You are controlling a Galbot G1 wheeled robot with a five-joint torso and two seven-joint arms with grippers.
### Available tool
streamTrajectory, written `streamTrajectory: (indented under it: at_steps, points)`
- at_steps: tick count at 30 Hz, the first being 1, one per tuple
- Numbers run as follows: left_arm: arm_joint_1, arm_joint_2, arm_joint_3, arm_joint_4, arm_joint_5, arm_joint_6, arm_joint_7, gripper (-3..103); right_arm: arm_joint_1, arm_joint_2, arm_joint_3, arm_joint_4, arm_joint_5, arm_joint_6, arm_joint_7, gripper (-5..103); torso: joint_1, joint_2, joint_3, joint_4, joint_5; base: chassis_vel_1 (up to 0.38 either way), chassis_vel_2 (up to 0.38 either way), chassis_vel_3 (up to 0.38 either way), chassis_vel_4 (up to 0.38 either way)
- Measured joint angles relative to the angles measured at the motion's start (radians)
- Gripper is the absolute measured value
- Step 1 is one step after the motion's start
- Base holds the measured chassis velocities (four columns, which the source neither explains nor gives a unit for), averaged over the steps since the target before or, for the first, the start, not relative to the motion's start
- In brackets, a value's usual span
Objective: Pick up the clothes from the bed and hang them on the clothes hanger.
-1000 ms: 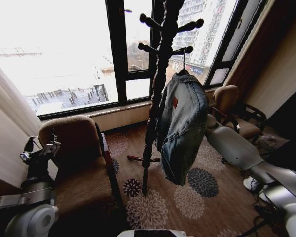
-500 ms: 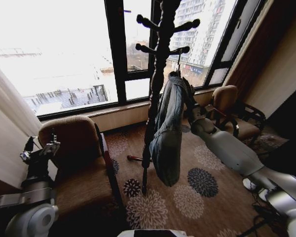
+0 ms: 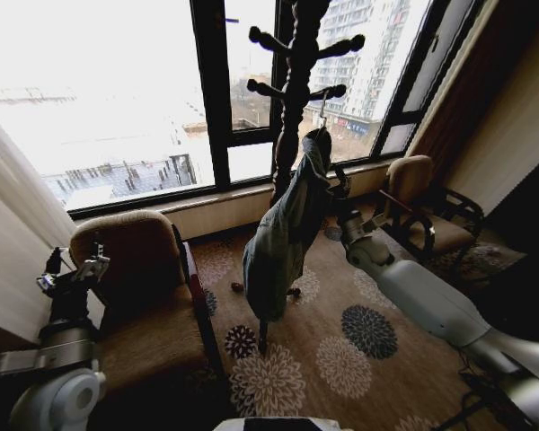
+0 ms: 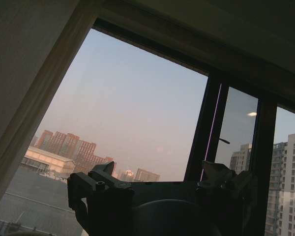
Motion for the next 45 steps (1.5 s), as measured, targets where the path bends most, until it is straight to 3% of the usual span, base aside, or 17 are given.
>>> streamTrajectory:
  at_steps: [11,16,22,31,35,38,39,41,42,44,45]
  points:
    - [-0.005,0.015,-0.007,0.007,-0.013,0.000,0.000,100,-0.090,-0.037,0.107,0.064,-0.006,0.007,-0.002,100,0.000,0.000,0.000,0.0000,-0.0001,0.000,0.000,0.000,0.000]
    - [-0.008,0.016,-0.003,0.009,-0.013,0.002,0.000,100,-0.180,-0.059,0.188,0.141,0.025,0.055,-0.121,100,0.000,0.000,0.000,-0.0001,0.0000,0.000,0.000,0.000,0.000]
    - [-0.001,0.016,-0.003,0.006,-0.012,0.002,0.000,100,-0.227,-0.076,0.242,0.219,0.042,0.086,-0.206,100,0.000,0.000,0.000,0.0000,-0.0001,0.000,0.000,0.000,0.000]
    - [0.007,0.017,-0.010,0.002,-0.011,0.002,0.000,100,-0.155,-0.097,0.210,0.274,0.117,0.087,-0.231,100,0.000,0.000,0.000,0.0001,-0.0001,0.000,0.000,0.000,0.000]
    - [0.014,0.020,-0.022,-0.006,-0.014,0.002,-0.002,100,-0.103,-0.114,0.190,0.292,0.148,0.074,-0.183,100,0.000,0.000,0.000,0.0004,-0.0001,0.000,0.000,0.000,0.000]
    - [0.018,0.030,-0.032,-0.013,-0.023,0.002,-0.008,100,-0.103,-0.166,0.230,0.357,0.139,0.025,0.001,100,0.000,0.000,0.000,0.0003,-0.0003,0.000,0.000,0.000,0.000]
    - [0.018,0.030,-0.032,-0.013,-0.023,0.002,-0.008,100,-0.103,-0.166,0.230,0.357,0.139,0.025,0.001,100,0.000,0.000,0.000,0.0003,-0.0003,0.000,0.000,0.000,0.000]
    - [0.016,0.032,-0.033,-0.013,-0.024,0.003,-0.009,100,-0.133,-0.183,0.280,0.390,0.137,0.000,0.062,100,0.000,0.000,0.000,0.0000,-0.0002,0.000,0.000,0.000,0.000]
    - [0.012,0.032,-0.030,-0.013,-0.025,0.004,-0.009,100,-0.189,-0.195,0.366,0.441,0.148,-0.029,0.113,100,0.000,0.000,0.000,-0.0002,0.0000,0.000,0.000,0.000,0.000]
    - [0.007,0.027,-0.018,-0.012,-0.021,0.005,-0.009,100,-0.277,-0.194,0.474,0.499,0.181,-0.053,0.138,100,0.000,0.000,0.000,0.0001,0.0000,0.000,0.000,0.000,0.000]
    - [0.007,0.027,-0.018,-0.012,-0.021,0.005,-0.009,100,-0.277,-0.194,0.474,0.499,0.181,-0.053,0.138,100,0.000,0.000,0.000,0.0001,0.0000,0.000,0.000,0.000,0.000]
